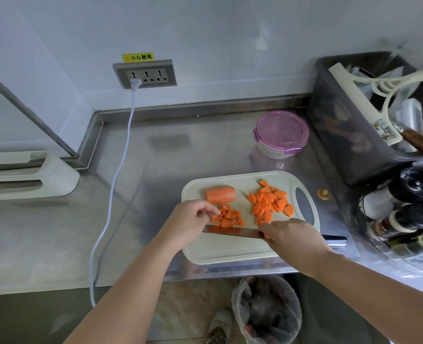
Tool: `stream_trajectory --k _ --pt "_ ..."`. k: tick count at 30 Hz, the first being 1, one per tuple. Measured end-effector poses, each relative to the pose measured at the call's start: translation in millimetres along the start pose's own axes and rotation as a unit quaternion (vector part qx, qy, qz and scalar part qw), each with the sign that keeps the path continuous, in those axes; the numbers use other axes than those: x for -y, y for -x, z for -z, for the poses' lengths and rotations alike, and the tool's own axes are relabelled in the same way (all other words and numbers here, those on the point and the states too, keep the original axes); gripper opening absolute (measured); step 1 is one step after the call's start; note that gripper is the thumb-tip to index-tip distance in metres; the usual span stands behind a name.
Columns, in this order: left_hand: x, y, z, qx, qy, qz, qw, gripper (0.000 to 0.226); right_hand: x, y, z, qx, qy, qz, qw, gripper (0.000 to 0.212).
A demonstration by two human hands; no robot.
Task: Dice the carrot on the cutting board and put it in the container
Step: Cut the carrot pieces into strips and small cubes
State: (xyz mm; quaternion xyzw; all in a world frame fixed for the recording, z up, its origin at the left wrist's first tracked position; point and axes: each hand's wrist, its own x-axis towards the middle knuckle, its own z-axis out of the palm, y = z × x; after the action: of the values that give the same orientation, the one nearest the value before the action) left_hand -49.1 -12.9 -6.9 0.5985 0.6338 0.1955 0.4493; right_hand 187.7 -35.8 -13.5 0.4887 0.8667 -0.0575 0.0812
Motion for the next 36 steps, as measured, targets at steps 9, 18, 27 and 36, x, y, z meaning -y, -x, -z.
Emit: stream_trajectory --k 9,18,27,36 --pt "-2.8 -13.3 -19.4 0.073 -0.167 -0.004 0.983 0.041 4.4 -2.6 6.1 -0.097 0.058 -0.016 0.993 0.036" --pt "-5.0 -15.1 -16.1 0.050 -0.122 -0.002 0.991 0.043 -5.4 8.0 11.3 -0.068 0.075 -0.033 0.994 0.031" --pt "-4.5 -23.7 -26.4 0.112 -0.290 -0.073 0.948 0.049 -8.9 5.4 16.2 -0.049 0.068 -0.044 0.995 0.040" --pt "-20.3 -48.4 -22.4 -0.071 -0.226 -0.059 0.970 0.034 -43.7 33.5 16.2 -0.071 -0.002 -0.079 0.994 0.024"
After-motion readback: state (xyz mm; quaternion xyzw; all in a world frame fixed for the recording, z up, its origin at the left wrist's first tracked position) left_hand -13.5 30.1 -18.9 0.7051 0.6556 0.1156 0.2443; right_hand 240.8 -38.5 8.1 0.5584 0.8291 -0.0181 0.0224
